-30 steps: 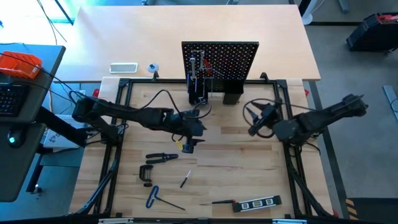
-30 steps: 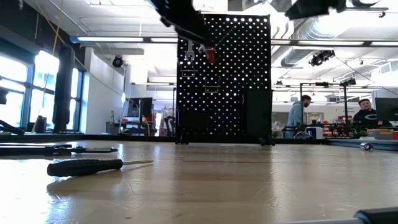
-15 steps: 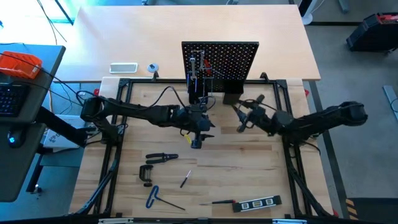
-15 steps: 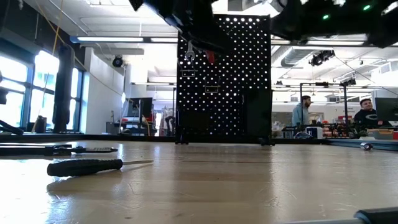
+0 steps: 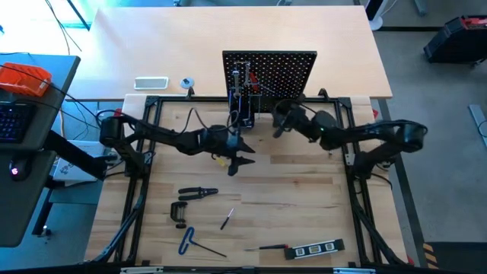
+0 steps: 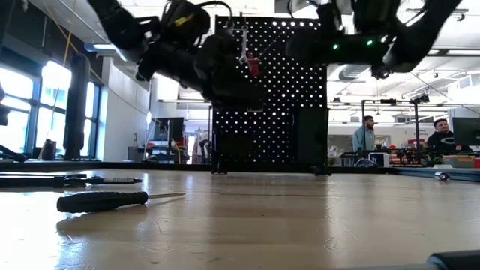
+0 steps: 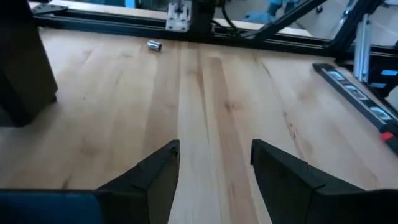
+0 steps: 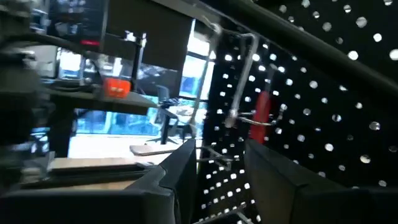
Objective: Hang tools onto peg board
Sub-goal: Put the Allen wrench into the right bin on the pegboard
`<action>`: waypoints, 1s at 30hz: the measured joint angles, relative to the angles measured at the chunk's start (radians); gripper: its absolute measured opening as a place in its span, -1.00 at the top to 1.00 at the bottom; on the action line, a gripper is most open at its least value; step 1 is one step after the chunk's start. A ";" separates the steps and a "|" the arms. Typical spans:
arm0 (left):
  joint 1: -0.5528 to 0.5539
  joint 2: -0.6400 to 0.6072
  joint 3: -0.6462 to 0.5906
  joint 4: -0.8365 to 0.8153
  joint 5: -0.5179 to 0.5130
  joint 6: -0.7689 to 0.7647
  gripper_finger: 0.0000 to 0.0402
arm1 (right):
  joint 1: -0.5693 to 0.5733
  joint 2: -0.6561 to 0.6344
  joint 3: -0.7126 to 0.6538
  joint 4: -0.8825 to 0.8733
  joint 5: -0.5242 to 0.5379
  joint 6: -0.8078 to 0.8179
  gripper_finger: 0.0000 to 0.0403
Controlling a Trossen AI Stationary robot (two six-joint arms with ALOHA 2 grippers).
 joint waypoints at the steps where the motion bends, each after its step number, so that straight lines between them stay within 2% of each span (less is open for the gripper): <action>1: 0.000 -0.008 -0.014 0.019 0.000 0.002 0.05 | -0.012 0.025 0.013 0.024 0.000 0.000 0.35; 4: 0.000 -0.037 -0.062 0.076 0.011 0.017 0.05 | -0.045 0.088 0.051 0.074 0.015 0.021 0.35; 7: 0.002 -0.073 -0.115 0.169 0.073 0.030 0.05 | -0.070 0.139 0.089 0.108 0.004 0.029 0.35; 12: 0.002 -0.118 -0.216 0.386 0.151 0.026 0.05 | -0.089 0.187 0.139 0.115 -0.001 0.027 0.35; 15: 0.002 -0.132 -0.262 0.454 0.165 0.012 0.05 | -0.094 0.199 0.161 0.115 0.000 0.019 0.35; 23: -0.004 -0.128 -0.292 0.506 0.189 -0.016 0.05 | -0.108 0.200 0.187 0.113 0.010 0.019 0.35; 30: -0.008 -0.128 -0.291 0.522 0.209 -0.022 0.05 | -0.107 0.200 0.217 0.074 -0.029 0.018 0.35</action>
